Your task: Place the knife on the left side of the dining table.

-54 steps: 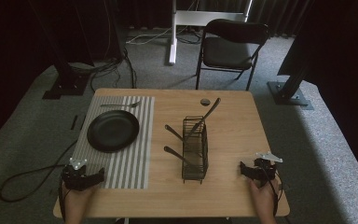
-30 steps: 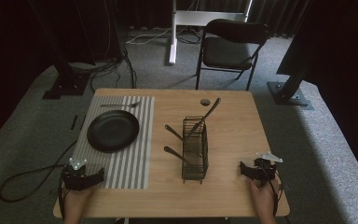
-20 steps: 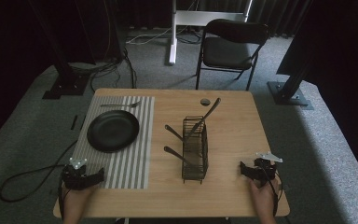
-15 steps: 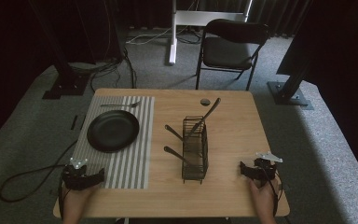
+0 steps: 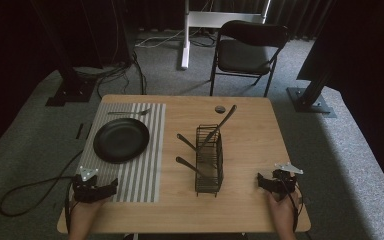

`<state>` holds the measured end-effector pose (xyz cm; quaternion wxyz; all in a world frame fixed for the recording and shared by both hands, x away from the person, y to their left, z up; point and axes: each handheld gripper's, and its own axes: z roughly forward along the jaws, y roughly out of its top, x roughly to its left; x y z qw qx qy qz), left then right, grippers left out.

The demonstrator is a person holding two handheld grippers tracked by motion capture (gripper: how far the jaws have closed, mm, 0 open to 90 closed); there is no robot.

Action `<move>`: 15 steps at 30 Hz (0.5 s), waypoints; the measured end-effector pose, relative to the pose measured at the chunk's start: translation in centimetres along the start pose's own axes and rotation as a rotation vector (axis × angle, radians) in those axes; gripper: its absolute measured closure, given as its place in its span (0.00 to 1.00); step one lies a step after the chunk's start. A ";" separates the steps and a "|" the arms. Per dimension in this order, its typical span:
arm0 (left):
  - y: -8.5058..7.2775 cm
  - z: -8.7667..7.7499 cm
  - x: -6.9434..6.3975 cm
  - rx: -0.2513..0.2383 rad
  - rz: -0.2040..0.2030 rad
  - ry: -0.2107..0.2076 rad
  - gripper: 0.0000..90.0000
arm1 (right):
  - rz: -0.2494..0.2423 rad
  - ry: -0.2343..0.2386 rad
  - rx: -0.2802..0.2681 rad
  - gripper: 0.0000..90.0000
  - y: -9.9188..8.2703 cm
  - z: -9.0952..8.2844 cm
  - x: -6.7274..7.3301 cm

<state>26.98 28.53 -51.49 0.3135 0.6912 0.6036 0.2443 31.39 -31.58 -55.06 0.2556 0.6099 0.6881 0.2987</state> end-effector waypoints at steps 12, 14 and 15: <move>2.5 -2.6 -3.4 -0.073 0.074 -0.126 0.09 | 0.000 0.000 0.000 0.12 0.0 0.0 0.0; 2.8 -3.0 -3.8 -0.085 0.075 -0.142 0.09 | 0.001 0.000 0.000 0.12 0.0 0.0 0.0; 2.8 -3.0 -3.8 -0.085 0.075 -0.142 0.09 | 0.001 0.000 0.000 0.12 0.0 0.0 0.0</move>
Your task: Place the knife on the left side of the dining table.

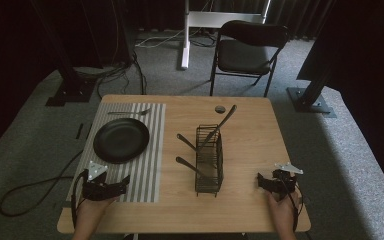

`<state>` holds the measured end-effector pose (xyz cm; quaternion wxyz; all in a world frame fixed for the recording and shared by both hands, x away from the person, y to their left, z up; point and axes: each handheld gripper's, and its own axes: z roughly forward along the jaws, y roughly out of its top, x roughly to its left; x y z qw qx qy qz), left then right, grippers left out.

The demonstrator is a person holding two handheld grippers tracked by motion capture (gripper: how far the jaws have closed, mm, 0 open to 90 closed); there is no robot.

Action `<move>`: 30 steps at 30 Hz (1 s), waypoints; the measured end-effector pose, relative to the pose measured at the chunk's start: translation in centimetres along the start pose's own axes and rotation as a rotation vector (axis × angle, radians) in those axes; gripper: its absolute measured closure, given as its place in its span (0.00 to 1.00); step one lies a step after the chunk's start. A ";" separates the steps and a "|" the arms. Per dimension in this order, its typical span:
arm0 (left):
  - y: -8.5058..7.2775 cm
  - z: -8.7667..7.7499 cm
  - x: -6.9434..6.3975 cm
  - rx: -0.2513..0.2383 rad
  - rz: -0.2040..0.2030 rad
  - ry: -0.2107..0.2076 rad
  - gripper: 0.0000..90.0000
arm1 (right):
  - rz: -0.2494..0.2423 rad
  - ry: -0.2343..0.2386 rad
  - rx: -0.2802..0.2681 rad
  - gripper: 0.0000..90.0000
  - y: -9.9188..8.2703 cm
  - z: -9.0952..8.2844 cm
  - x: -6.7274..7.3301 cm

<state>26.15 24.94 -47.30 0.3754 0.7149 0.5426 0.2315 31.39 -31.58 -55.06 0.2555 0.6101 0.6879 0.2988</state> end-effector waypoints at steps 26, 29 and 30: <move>4.2 -3.2 -6.8 -0.132 0.149 -0.197 0.09 | -0.001 0.000 0.000 0.12 0.0 0.0 0.0; 4.6 -3.4 -7.4 -0.141 0.157 -0.210 0.09 | 0.000 0.000 0.000 0.12 0.0 0.0 0.0; 4.6 -3.5 -7.6 -0.142 0.159 -0.216 0.09 | 0.000 0.000 0.000 0.12 0.0 0.0 0.0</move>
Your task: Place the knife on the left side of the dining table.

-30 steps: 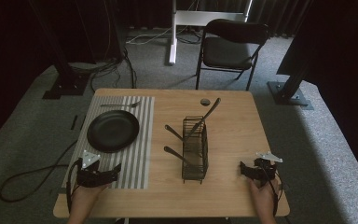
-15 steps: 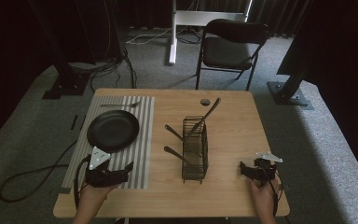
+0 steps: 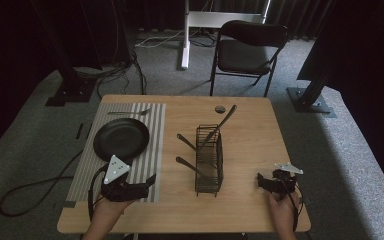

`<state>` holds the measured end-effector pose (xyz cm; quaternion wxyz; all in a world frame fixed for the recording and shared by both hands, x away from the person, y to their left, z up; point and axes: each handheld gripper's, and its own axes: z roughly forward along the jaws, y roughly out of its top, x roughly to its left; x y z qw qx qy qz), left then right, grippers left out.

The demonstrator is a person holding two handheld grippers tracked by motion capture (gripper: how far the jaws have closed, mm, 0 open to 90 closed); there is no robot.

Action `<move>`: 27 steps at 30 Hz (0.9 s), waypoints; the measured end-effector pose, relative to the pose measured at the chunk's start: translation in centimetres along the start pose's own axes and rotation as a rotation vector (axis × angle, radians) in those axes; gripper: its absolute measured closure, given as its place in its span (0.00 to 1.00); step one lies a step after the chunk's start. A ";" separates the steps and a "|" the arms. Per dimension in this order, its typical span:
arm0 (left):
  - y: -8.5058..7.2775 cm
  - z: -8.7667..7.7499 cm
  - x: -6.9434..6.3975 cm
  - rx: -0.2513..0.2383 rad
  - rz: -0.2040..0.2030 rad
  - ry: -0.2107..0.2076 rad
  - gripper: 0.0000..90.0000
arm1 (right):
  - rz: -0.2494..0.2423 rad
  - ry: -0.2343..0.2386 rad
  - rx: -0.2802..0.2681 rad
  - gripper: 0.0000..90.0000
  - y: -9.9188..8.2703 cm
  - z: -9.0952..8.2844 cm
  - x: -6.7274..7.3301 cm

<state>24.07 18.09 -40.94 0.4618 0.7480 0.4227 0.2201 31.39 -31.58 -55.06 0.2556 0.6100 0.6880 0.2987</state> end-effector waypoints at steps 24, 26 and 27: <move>3.4 2.2 -3.7 -0.032 0.054 -0.133 0.09 | -0.002 0.000 0.000 0.12 0.0 0.0 0.0; 3.5 2.6 -3.9 -0.029 0.056 -0.146 0.09 | -0.002 0.000 0.000 0.12 0.0 0.0 0.0; 3.5 2.6 -3.9 -0.029 0.056 -0.146 0.09 | -0.002 0.000 0.000 0.12 0.0 0.0 0.0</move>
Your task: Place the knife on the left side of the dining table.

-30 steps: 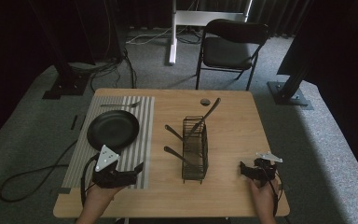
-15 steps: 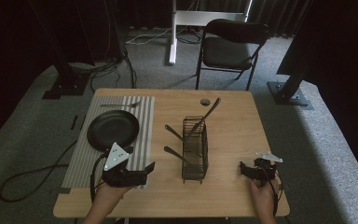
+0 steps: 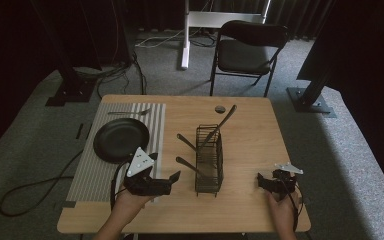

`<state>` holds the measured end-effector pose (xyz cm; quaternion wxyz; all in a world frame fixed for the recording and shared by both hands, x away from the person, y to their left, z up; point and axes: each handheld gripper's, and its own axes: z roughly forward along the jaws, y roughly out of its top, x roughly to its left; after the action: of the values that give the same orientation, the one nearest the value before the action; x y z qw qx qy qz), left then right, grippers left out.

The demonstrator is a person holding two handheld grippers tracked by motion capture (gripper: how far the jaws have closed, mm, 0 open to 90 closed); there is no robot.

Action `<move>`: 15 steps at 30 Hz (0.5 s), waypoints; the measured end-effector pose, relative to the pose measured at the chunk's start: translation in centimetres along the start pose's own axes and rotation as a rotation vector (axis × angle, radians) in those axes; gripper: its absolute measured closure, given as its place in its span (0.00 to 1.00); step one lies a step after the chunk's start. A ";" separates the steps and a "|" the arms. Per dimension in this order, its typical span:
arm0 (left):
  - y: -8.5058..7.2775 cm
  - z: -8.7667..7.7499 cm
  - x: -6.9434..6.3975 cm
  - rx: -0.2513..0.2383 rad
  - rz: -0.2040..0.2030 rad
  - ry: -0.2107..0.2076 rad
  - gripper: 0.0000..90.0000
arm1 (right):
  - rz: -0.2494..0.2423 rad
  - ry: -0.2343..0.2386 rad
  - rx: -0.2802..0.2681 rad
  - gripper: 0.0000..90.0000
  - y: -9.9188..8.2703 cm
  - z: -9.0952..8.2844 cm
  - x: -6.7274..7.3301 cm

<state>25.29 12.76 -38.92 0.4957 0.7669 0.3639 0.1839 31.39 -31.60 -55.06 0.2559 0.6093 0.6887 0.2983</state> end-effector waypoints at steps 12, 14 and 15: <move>0.9 1.7 -0.6 -0.001 -0.003 -0.028 0.15 | 0.001 0.000 -0.001 0.12 0.0 0.0 0.0; 1.0 2.0 -0.6 0.001 -0.009 -0.031 0.17 | 0.001 0.000 -0.001 0.12 0.0 0.0 0.0; 1.1 2.1 -0.5 0.001 -0.015 -0.037 0.18 | 0.000 0.000 -0.001 0.12 0.0 0.0 0.0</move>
<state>26.68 10.78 -38.85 0.5032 0.7678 0.3603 0.1657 31.39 -31.60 -55.07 0.2561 0.6093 0.6884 0.2988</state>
